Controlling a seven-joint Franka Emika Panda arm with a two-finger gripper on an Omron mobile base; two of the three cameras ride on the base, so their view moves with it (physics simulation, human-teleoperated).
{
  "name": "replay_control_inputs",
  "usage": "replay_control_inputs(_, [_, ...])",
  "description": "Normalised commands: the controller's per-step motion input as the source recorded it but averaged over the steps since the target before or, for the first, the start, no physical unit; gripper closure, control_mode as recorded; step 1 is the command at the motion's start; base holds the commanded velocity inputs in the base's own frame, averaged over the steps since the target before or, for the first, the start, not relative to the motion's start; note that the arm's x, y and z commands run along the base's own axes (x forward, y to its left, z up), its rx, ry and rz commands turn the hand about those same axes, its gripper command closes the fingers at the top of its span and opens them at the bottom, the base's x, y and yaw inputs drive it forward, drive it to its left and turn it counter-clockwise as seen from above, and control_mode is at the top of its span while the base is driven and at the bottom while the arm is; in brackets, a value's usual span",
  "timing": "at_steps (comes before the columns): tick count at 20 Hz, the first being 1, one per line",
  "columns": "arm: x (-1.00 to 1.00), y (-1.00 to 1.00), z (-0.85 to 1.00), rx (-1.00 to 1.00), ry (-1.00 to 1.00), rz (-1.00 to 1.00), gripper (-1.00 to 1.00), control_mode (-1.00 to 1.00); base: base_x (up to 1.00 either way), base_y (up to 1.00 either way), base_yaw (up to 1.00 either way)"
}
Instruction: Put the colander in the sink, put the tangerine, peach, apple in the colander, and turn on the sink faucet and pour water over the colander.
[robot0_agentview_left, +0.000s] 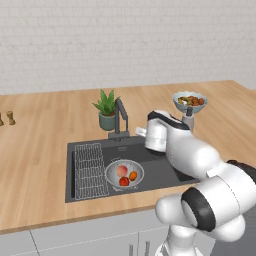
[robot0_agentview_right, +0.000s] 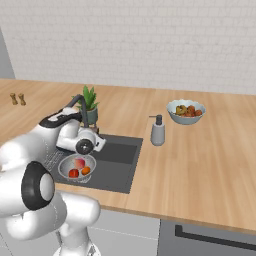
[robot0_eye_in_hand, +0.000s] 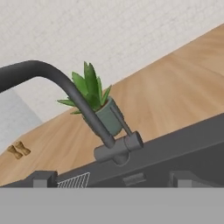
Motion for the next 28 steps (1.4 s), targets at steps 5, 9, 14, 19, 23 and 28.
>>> replay_control_inputs(5, [0.35, -0.22, -0.01, 0.0, -0.01, 0.0, -1.0, -1.0, 0.0, 0.0, 0.0])
replay_control_inputs(9, [0.42, -0.16, -0.03, 0.0, -0.02, 0.0, -1.0, -1.0, 0.0, 0.0, 0.0])
replay_control_inputs(14, [0.54, 0.01, -0.2, -0.01, -0.02, 0.0, -1.0, -1.0, 0.0, 0.0, 0.0])
replay_control_inputs(19, [0.35, 0.19, -0.38, -0.09, -0.05, 0.0, -1.0, -1.0, 0.0, 0.0, 0.0])
replay_control_inputs(23, [0.33, 0.22, -0.26, -0.05, -0.08, 0.0, -1.0, -1.0, 0.0, 0.0, 0.0])
replay_control_inputs(28, [0.33, 0.0, -0.08, 0.0, -0.05, 0.0, -1.0, -1.0, 0.0, 0.0, 0.0])
